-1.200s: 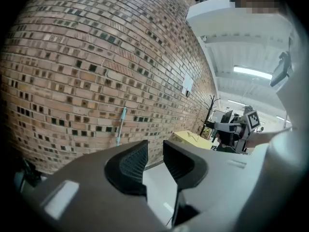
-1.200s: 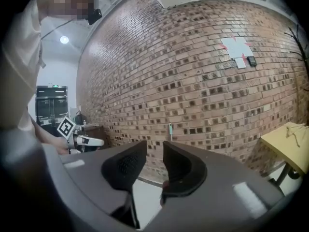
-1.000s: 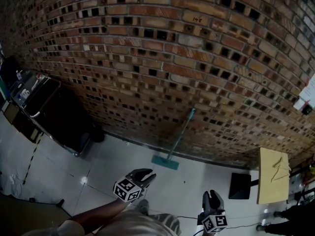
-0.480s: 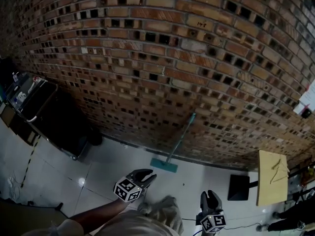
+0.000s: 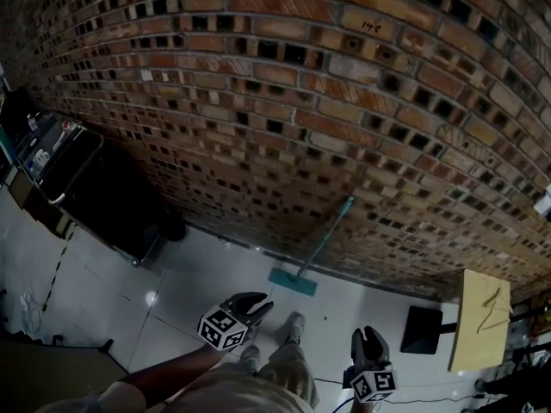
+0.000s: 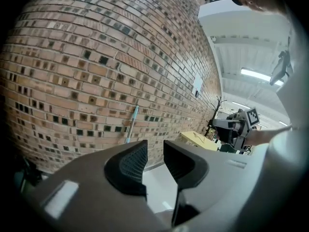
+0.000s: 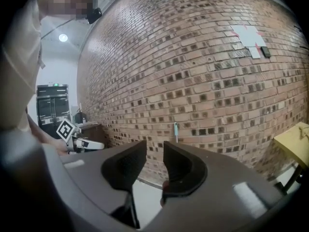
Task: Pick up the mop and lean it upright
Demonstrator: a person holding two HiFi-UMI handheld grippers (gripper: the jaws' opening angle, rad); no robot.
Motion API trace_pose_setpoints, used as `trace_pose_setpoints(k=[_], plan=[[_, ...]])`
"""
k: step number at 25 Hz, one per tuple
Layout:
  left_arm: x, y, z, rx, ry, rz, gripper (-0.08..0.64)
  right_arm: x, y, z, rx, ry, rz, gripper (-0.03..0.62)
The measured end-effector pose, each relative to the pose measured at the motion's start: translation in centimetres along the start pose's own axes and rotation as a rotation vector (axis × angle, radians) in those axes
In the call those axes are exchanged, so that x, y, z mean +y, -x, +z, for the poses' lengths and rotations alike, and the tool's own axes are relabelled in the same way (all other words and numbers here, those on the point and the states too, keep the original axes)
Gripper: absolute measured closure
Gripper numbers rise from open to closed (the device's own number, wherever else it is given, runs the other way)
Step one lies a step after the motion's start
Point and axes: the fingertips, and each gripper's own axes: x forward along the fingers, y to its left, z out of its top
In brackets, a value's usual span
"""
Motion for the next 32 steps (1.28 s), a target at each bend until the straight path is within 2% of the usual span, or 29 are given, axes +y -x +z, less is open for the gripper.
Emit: trace_pose_setpoints(k=[8,16,24,32], plan=[[3.2,-5.8,2.5,0.034,0.027,0.082,0.448,-5.5,-7.4,1.9,0.04,0.011,0.079,0.489],[5.3,-10.2,7.0,0.008,-0.004,0.168,0.423,-10.5,-14.0,4.5,0.049,0.004,0.156,0.489],[6.6,-13.2,8.3,0.016,0.009,0.258,0.419,-13.8,-18.3,5.0,0.075,0.002,0.254,0.486],[6.2,-16.3,8.5,0.034,0.01,0.285,0.414,-16.2,-22.7,3.8,0.098,-0.006,0.315,0.483]])
